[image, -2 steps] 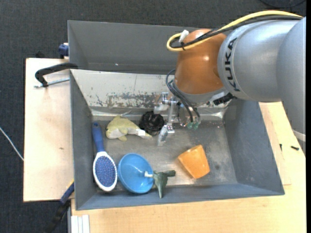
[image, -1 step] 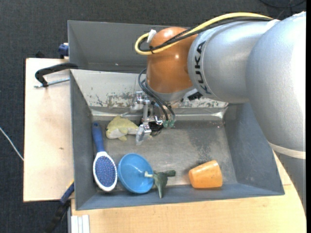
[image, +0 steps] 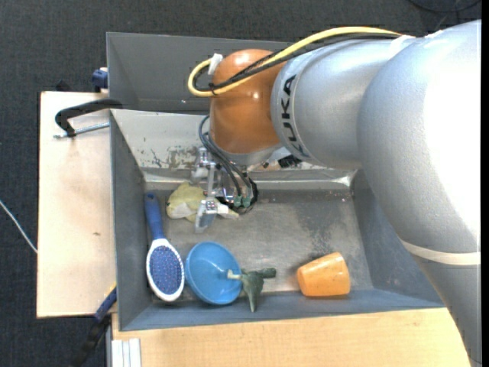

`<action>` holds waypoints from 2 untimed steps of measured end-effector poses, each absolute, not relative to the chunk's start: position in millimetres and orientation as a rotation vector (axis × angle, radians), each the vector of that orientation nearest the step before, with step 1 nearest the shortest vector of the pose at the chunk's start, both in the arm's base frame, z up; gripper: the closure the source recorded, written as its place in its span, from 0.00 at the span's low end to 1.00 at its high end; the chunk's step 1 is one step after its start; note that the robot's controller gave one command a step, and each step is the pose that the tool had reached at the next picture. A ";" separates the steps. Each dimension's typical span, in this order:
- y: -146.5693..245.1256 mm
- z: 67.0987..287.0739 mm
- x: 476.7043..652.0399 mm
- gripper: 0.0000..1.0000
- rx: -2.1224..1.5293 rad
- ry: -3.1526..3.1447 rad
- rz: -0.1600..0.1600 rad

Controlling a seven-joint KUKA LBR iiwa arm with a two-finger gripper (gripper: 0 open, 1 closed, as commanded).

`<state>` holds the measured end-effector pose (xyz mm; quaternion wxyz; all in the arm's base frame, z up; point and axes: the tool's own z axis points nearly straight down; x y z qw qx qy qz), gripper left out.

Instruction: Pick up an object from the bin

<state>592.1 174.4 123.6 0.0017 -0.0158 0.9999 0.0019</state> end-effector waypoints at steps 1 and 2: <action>173.3 73.7 599.6 0.00 0.172 3.135 0.006; 174.3 75.4 600.8 0.00 0.171 3.133 0.005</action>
Offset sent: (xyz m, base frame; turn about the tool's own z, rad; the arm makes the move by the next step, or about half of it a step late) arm 0.0053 -0.0025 -0.0536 0.1413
